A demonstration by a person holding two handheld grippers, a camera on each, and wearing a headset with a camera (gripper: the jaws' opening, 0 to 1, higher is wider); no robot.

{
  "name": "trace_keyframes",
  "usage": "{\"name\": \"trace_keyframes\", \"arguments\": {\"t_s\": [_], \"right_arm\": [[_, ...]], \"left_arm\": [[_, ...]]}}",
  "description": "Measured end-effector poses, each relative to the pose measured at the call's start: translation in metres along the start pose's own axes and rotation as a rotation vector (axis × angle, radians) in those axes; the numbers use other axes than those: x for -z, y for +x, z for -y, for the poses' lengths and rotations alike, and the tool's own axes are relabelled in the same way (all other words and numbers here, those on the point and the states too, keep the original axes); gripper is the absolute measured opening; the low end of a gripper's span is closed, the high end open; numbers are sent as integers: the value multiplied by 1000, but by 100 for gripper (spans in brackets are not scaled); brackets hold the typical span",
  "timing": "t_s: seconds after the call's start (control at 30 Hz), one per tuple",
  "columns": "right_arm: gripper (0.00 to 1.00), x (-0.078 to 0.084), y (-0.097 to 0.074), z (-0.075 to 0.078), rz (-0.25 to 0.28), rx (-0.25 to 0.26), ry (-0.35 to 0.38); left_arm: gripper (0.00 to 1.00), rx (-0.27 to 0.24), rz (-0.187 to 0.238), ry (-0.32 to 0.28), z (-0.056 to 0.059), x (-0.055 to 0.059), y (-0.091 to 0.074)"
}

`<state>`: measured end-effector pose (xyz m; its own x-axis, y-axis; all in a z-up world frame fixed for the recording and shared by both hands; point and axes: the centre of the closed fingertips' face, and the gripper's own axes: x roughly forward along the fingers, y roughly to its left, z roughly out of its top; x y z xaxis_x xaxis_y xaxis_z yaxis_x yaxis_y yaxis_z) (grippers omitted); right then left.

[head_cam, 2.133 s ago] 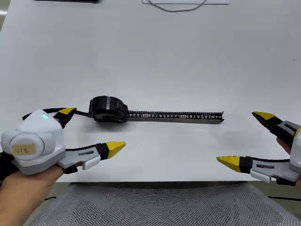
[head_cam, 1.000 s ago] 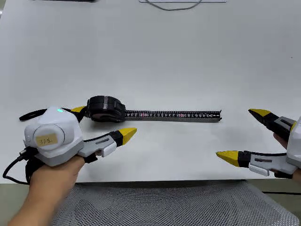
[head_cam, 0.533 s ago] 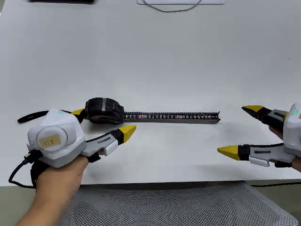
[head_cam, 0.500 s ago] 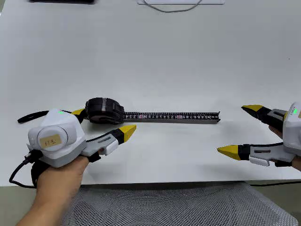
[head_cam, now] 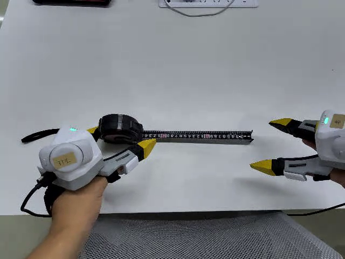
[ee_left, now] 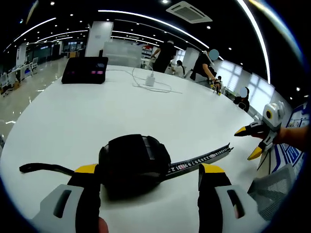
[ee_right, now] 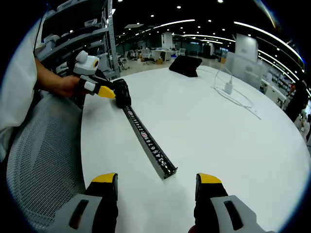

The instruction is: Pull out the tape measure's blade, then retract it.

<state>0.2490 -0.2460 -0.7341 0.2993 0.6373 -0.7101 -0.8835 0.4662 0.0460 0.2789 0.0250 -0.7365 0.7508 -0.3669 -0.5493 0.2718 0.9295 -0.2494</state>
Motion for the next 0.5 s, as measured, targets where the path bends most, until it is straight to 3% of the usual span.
{"name": "trace_keyframes", "arguments": {"t_s": [0.5], "right_arm": [[50, 4, 9, 4, -46, -55, -73]], "left_arm": [[70, -90, 5, -30, -10, 0, 5]]}}
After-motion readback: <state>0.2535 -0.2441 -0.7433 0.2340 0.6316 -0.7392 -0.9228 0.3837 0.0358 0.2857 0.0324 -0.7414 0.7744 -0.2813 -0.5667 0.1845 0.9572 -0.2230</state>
